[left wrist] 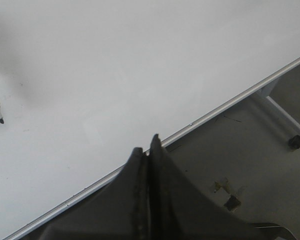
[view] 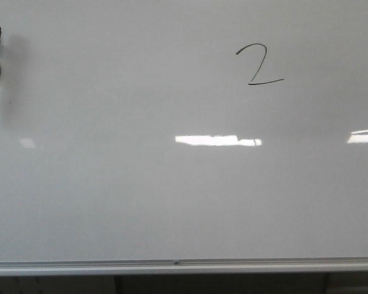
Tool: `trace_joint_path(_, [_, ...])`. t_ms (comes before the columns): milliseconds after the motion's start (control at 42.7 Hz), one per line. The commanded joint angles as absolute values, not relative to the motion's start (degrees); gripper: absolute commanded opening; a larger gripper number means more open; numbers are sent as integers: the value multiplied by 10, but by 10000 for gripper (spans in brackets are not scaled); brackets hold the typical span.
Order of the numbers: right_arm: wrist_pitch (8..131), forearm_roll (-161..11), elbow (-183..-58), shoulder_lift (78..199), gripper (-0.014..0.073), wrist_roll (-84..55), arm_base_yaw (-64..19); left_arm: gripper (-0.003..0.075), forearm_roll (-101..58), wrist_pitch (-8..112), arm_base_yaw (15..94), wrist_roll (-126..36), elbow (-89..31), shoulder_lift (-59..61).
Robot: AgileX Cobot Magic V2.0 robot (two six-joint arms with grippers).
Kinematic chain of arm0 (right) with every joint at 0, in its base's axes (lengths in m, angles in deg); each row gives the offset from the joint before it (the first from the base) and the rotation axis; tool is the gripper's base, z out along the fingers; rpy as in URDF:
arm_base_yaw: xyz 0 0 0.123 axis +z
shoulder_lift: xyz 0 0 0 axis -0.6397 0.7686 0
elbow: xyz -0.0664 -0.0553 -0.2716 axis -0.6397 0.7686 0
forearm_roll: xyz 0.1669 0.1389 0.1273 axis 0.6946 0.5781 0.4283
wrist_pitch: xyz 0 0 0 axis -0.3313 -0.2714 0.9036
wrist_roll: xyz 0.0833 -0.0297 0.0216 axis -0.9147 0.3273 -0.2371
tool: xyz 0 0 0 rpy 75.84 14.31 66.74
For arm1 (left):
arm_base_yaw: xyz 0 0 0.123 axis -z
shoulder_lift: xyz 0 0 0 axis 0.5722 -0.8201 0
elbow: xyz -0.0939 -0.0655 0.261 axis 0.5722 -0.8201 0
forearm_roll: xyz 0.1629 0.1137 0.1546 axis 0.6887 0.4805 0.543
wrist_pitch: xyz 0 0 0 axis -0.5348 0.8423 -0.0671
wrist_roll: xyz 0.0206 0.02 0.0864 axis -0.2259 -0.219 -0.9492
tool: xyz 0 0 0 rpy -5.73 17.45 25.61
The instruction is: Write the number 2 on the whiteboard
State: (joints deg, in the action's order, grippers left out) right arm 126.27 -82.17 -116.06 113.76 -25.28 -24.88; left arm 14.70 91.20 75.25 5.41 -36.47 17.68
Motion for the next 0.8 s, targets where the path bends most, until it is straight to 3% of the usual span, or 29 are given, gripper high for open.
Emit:
trace_joint_path(0, [1234,-825,-1173,1139,-69,-252,-252,-20,153,878,756,55,-346,177])
trace_joint_path(375, [1234,-825,-1173,1139,-69,-252,-252,-20,152,875,750,55,-353,194])
trace_joint_path(586, [1235,-825,-1173,1139,-69,-252,-252,-20,127,852,637,55,-398,263])
trace_joint_path(774, [1235,-825,-1173,1139,-69,-252,-252,-20,90,721,551,-1,-514,373])
